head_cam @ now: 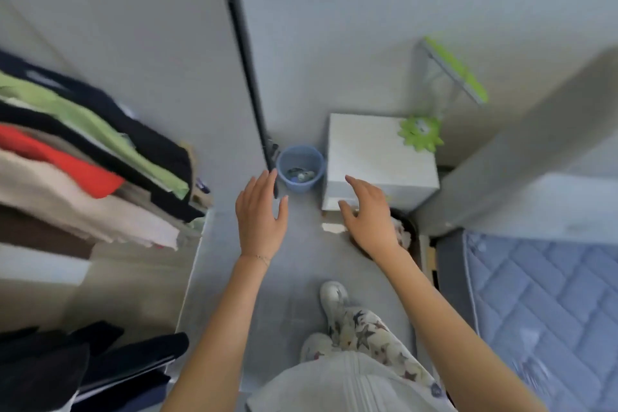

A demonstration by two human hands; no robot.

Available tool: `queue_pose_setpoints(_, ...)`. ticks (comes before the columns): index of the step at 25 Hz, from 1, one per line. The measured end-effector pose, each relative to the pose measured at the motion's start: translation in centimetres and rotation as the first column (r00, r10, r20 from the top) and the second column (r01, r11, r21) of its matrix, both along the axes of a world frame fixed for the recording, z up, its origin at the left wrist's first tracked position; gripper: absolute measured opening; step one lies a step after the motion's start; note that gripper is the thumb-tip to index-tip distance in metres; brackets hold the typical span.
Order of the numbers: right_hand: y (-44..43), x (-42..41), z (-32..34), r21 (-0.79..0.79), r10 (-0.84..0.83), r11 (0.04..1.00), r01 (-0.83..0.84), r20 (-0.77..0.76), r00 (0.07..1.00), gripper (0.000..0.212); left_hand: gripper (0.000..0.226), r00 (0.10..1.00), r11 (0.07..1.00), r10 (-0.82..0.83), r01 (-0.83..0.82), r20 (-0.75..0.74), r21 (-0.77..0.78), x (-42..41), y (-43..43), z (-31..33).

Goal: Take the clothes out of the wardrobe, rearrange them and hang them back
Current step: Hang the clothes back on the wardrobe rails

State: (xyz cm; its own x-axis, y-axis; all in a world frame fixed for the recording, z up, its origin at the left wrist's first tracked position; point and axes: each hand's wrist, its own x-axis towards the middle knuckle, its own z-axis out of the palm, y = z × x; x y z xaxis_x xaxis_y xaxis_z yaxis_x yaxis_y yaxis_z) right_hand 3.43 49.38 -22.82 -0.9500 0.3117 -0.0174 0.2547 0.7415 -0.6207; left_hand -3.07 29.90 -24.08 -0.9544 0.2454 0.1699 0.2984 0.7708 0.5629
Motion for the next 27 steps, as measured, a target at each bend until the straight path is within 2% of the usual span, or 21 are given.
queue_pose_setpoints(5,4.4,13.3,-0.2,0.025,-0.349,0.937,0.348,0.034,0.937,0.049,0.051,0.950,0.952,-0.306,0.305,0.056,0.025,6.8,6.6,-2.0)
queue_pose_setpoints(10,6.7,26.7,-0.5,0.035,-0.636,0.772,0.635,0.055,0.770,0.051,0.050,0.800,0.805,-0.593,0.592,0.091,0.041,15.5,14.3,-2.5)
queue_pose_setpoints(13,7.3,34.2,-0.6,0.029,-0.760,0.649,0.760,0.058,0.647,0.051,0.049,0.668,0.672,-0.740,0.740,0.077,0.032,21.2,18.6,-2.3)
queue_pose_setpoints(16,7.7,42.0,-0.6,0.005,-0.852,0.523,0.853,0.042,0.522,0.051,0.049,0.539,0.542,-0.839,0.840,0.071,0.023,27.8,22.4,-2.0)
queue_pose_setpoints(20,8.6,52.7,-1.0,-0.024,-0.921,0.386,0.922,0.044,0.387,0.052,0.052,0.413,0.414,-0.908,0.910,0.071,-0.005,38.0,26.5,-2.3)
queue_pose_setpoints(22,9.1,58.4,-1.3,-0.046,-0.940,0.336,0.941,0.041,0.338,0.051,0.052,0.387,0.387,-0.919,0.922,0.075,-0.008,43.9,28.3,-2.8)
queue_pose_setpoints(27,11.3,70.8,-2.4,-0.058,-0.956,0.284,0.957,0.060,0.288,0.051,0.052,0.336,0.340,-0.933,0.940,0.129,0.012,57.6,32.5,-4.2)
